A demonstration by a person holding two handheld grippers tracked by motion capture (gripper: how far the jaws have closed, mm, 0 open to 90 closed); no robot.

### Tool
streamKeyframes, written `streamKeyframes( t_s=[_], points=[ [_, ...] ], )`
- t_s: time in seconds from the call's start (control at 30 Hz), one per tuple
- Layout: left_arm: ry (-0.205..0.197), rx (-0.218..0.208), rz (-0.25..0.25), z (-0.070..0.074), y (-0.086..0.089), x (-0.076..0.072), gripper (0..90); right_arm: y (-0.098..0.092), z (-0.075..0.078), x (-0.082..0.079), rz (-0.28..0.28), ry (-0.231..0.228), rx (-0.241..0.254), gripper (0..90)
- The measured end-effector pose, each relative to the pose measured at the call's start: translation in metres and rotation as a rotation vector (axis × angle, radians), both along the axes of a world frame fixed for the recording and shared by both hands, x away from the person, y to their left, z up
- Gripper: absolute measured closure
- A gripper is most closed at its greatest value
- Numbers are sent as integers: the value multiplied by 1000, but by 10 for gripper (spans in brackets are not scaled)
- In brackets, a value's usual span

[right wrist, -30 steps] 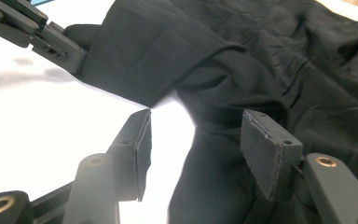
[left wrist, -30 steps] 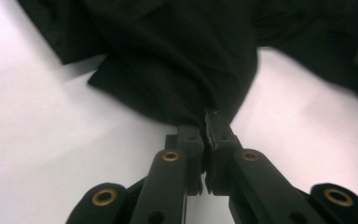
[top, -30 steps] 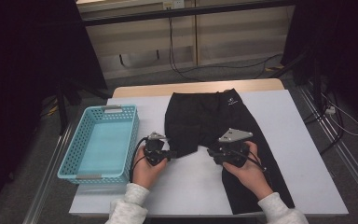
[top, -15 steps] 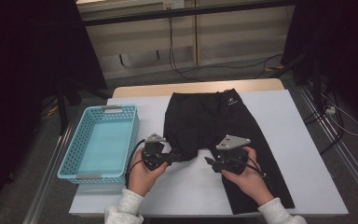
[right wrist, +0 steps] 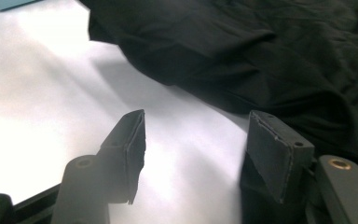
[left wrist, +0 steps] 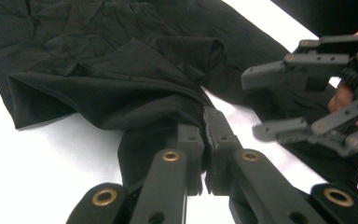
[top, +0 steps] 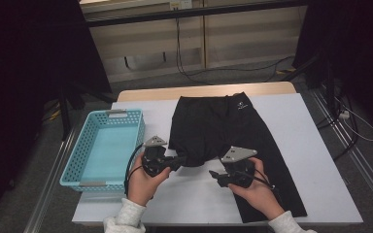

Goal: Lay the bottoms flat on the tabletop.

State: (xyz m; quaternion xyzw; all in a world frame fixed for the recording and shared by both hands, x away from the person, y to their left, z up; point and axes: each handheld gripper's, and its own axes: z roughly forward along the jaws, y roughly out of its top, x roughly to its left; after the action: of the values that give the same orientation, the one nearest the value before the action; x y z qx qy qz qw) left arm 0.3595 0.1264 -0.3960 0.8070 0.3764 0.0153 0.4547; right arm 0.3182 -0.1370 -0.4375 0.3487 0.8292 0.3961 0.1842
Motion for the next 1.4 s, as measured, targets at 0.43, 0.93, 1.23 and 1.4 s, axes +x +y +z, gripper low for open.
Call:
streamKeyframes(
  t_s=[0.43, 0.93, 1.23, 1.4],
  points=[
    [13, -21, 1, -3, 2, -6, 866, 31, -5, 5, 72, 17, 1, 460],
    [13, -2, 21, -7, 7, -8, 849, 34, -7, 29, 36, 35, 99, 883],
    [-9, 46, 73, -12, 19, -6, 855, 29, 1, 38, 6, 23, 133, 892],
    [-10, 52, 95, -15, 24, -5, 864, 28, 2, 44, -2, 25, 144, 890]
  ],
)
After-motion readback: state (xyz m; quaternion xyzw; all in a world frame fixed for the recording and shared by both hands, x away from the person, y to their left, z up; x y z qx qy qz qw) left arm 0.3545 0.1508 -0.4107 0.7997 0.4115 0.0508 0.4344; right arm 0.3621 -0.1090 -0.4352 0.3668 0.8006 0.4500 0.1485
